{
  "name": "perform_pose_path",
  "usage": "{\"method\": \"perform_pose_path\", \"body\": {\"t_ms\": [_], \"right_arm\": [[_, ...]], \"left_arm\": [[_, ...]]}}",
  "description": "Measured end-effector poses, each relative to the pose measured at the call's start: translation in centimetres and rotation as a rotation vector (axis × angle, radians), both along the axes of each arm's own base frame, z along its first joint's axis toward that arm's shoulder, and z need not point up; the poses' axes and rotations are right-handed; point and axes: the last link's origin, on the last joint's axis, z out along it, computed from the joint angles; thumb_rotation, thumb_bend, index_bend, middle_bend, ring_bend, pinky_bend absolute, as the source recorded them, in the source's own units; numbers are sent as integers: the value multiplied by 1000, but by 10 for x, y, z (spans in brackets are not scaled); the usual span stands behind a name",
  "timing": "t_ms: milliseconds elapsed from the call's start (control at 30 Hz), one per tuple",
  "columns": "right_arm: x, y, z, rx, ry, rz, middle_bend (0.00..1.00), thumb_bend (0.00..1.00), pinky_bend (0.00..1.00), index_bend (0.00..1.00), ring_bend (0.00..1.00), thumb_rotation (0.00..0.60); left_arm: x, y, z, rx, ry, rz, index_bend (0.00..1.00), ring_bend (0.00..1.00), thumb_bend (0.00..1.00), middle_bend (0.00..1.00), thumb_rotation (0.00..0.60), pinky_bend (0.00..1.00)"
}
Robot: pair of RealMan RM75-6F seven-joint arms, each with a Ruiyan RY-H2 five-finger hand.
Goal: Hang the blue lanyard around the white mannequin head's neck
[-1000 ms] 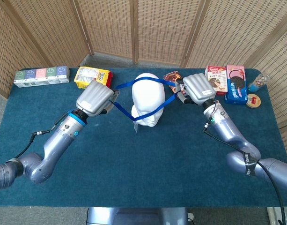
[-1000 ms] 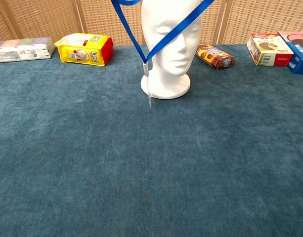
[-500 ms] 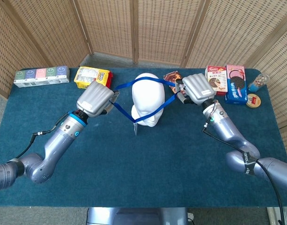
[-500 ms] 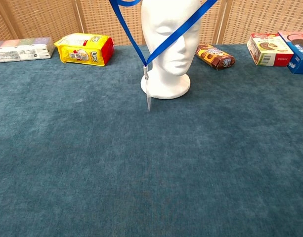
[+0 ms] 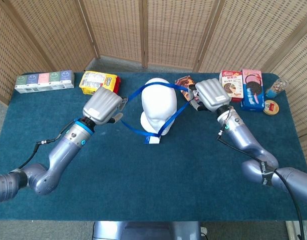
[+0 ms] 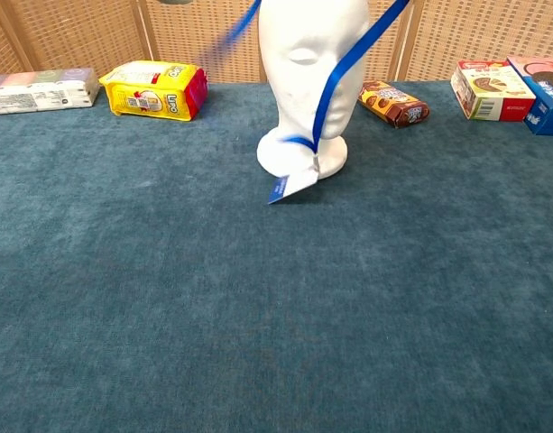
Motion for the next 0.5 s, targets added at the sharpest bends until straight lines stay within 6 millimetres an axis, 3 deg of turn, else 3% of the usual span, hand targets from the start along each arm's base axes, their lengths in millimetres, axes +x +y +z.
{"method": "perform_pose_path", "body": {"t_ms": [333,500], "right_arm": [[2,-1,1,2,-13,-3,979,411,1000,636,1000,535],[3,-2,3,11,-27,-12,979,422,1000,633,1000,432]], "left_arm": [[0,1,2,11,3,6,625,972,280,1000,573,907],[-1,1,2,13,0,8,625,972,280,1000,571,907]]}}
